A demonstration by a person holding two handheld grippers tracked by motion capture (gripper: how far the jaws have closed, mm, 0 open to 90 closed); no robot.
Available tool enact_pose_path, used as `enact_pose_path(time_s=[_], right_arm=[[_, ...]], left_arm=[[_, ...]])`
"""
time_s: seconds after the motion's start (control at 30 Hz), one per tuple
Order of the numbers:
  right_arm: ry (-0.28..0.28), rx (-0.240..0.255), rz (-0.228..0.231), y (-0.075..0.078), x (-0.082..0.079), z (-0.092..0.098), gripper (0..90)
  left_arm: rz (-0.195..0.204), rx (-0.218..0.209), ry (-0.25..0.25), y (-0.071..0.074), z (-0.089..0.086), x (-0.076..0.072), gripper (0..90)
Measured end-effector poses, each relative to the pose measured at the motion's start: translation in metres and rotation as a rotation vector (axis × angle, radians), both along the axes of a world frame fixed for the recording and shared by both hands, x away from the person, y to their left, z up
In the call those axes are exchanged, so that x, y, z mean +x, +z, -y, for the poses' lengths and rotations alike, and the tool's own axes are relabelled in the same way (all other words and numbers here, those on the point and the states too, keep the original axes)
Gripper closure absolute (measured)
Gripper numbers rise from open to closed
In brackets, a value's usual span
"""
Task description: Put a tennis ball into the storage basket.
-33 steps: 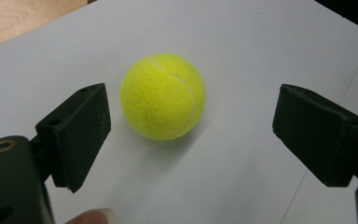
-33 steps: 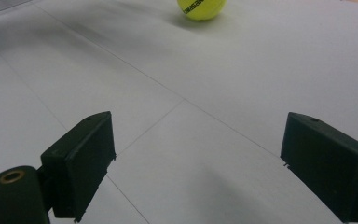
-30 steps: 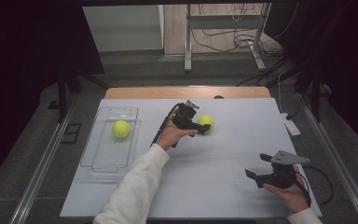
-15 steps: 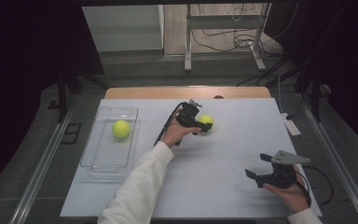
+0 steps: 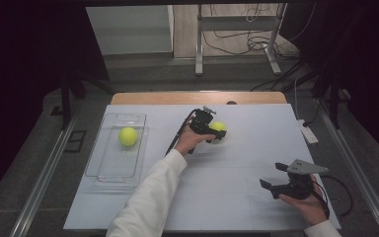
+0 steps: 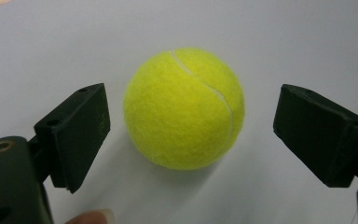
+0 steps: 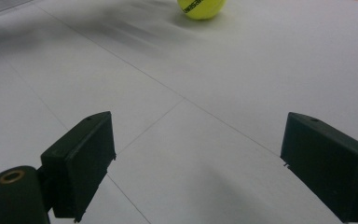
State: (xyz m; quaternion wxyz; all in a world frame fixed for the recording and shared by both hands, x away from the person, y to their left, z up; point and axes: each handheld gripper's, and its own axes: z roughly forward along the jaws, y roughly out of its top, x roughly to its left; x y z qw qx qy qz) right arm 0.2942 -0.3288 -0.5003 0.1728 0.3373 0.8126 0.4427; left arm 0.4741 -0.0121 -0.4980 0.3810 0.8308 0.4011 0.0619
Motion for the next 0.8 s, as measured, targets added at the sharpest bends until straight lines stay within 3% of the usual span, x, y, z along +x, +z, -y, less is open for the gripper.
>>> enact_pose_path(time_s=[0.6, 0.73, 0.8], right_arm=[[0.001, -0.001, 0.0, -0.001, 0.0, 0.0, 10.3], [0.001, -0.002, -0.003, -0.001, 0.0, 0.0, 10.3], [0.001, 0.003, -0.003, -0.001, 0.0, 0.0, 10.3]], left_arm=[[-0.025, -0.001, 0.02, -0.01, 0.008, 0.008, 14.6], [-0.03, 0.007, 0.043, -0.012, 0.008, 0.009, 21.7], [-0.045, -0.017, 0.043, -0.012, 0.007, 0.01, 25.8]])
